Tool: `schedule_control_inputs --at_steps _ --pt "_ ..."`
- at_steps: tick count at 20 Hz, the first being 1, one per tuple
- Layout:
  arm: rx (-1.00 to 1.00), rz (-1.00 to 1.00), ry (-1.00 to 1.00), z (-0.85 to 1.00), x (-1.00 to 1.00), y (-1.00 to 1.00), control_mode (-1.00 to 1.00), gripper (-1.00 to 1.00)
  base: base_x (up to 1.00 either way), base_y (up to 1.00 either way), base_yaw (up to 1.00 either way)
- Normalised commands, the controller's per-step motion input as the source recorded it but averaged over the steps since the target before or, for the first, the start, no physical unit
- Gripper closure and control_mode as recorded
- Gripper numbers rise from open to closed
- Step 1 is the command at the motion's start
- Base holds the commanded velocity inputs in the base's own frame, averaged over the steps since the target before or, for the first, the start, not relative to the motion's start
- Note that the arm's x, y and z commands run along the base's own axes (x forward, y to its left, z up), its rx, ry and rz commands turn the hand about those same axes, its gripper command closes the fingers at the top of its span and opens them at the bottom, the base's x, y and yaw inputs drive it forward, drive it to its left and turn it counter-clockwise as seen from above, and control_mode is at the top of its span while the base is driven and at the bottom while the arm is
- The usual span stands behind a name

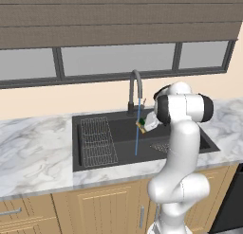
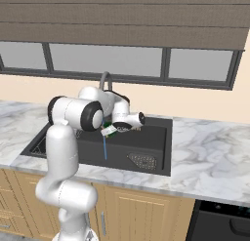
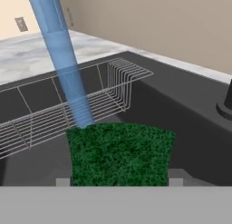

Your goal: Soak the sponge with water for a few seconds and then drop it inside the sink.

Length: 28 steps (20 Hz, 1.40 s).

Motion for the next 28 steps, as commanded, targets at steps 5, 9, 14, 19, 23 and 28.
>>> schedule_control_inputs --at_steps 5,9,14,19,23,28 --pt "0.0 0.0 0.0 -0.11 0.18 0.06 -1.0 1.0 0.0 0.0 0.0" --pt "0.0 0.0 0.0 0.0 0.23 0.0 -1.0 1.0 0.0 0.0 0.0" --pt "0.0 0.0 0.0 0.0 -0.03 0.0 -1.0 1.0 0.0 0.0 0.0" --pt "0.0 0.0 0.0 0.0 -0.3 0.05 -1.0 1.0 0.0 0.0 0.0" --pt "0.0 0.0 0.0 0.0 -0.22 0.16 -1.0 1.0 0.0 0.0 0.0" --pt "0.0 0.0 0.0 0.0 -0.06 0.19 -1.0 1.0 0.0 0.0 0.0"
